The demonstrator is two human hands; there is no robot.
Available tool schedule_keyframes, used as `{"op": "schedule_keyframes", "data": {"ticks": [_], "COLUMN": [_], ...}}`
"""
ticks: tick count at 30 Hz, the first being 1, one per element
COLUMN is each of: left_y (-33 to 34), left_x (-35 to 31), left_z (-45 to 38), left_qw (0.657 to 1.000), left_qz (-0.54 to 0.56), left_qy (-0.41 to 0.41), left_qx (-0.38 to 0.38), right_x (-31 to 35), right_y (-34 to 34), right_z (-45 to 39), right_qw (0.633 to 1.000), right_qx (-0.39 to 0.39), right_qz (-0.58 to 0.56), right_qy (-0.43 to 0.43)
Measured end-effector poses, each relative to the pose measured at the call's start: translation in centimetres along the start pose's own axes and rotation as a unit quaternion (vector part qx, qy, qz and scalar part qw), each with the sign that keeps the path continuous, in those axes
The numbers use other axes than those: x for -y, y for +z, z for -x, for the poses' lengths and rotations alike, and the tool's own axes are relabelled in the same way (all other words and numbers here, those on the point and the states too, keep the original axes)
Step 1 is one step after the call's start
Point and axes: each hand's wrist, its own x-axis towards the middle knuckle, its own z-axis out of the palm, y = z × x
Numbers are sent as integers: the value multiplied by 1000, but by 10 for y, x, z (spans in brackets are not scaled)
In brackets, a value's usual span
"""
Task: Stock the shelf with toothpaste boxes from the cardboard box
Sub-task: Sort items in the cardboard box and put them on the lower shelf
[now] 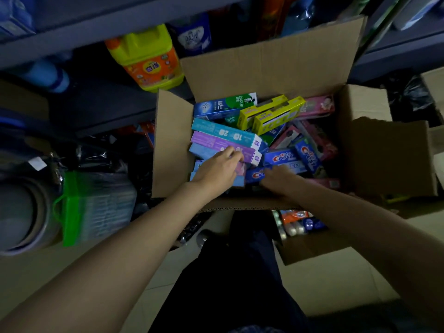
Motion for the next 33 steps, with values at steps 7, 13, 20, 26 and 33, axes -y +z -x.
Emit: {"op": "schedule_keyframes", "data": {"ticks": [7, 13, 20, 26, 33], "left_y": [-15, -93, -281, -410, -487], "left_x": [-7, -45, -66, -96, -108], "left_z": [-3, -7, 21, 29, -3], "left_qw": [999, 971, 882, 857, 718], "left_qz": [32, 239, 470, 492, 601], "left_qy": [4, 5, 22, 67, 75], "left_qx": [-4, 18, -27, -137, -343], "right_x": [-29, -90, -136, -185, -226], "right_y": [-20, -122, -256, -339, -387], "right_z": [43, 134, 245, 311, 337], "right_qw": [971, 863, 689, 720, 775], "right_qx": [-97, -256, -353, -393, -561], "right_qz": [-218, -435, -628, -569, -229], "right_qy": [20, 11, -79, -55, 179]}}
